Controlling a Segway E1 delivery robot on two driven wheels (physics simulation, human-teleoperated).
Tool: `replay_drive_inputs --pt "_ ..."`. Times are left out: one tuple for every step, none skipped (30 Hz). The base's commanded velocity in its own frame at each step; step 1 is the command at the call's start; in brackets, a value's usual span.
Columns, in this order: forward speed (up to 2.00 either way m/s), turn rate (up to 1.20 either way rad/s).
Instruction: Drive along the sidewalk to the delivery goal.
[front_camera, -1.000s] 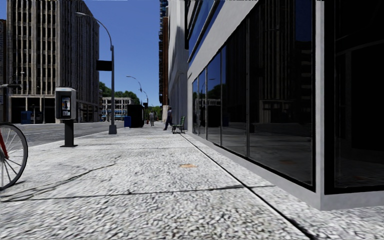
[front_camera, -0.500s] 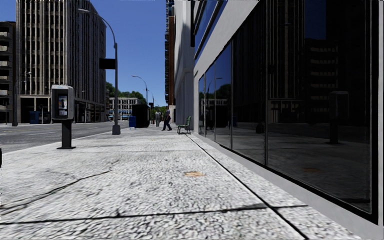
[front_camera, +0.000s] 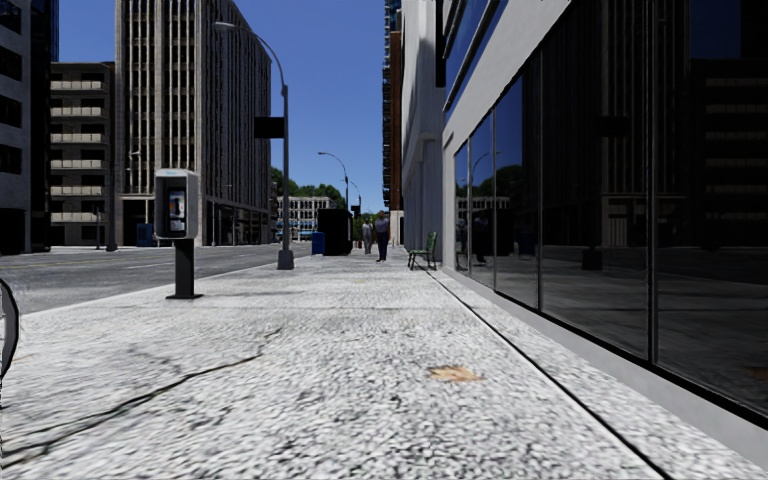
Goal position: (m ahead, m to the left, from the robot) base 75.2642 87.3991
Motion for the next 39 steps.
replay_drive_inputs --pt "1.01 0.00" --pt "1.01 0.00" --pt "1.01 0.00" --pt "1.01 0.00" --pt "1.01 0.00" --pt "1.01 0.00" --pt "1.01 0.00" --pt "1.01 0.00" --pt "1.01 0.00" --pt "1.01 0.00" --pt "1.01 0.00" --pt "1.01 0.00" --pt "1.01 0.00" --pt "1.01 0.00" --pt "1.01 0.00" --pt "1.01 0.00" --pt "1.01 0.00" --pt "1.01 0.00" --pt "1.01 0.00" --pt "1.01 0.00" --pt "1.01 0.00" --pt "1.01 0.00" --pt "1.01 0.00" --pt "1.01 0.00" --pt "1.01 0.00" --pt "1.01 0.00" --pt "1.01 0.00" --pt "1.01 0.00" --pt "1.01 0.00" --pt "1.01 0.00" --pt "1.01 0.00" --pt "1.01 0.00" --pt "1.01 0.00" --pt "1.01 -0.38" --pt "1.01 -0.65" --pt "1.01 -0.91" --pt "1.01 -0.92" --pt "1.01 -0.92" --pt "1.01 -0.07"
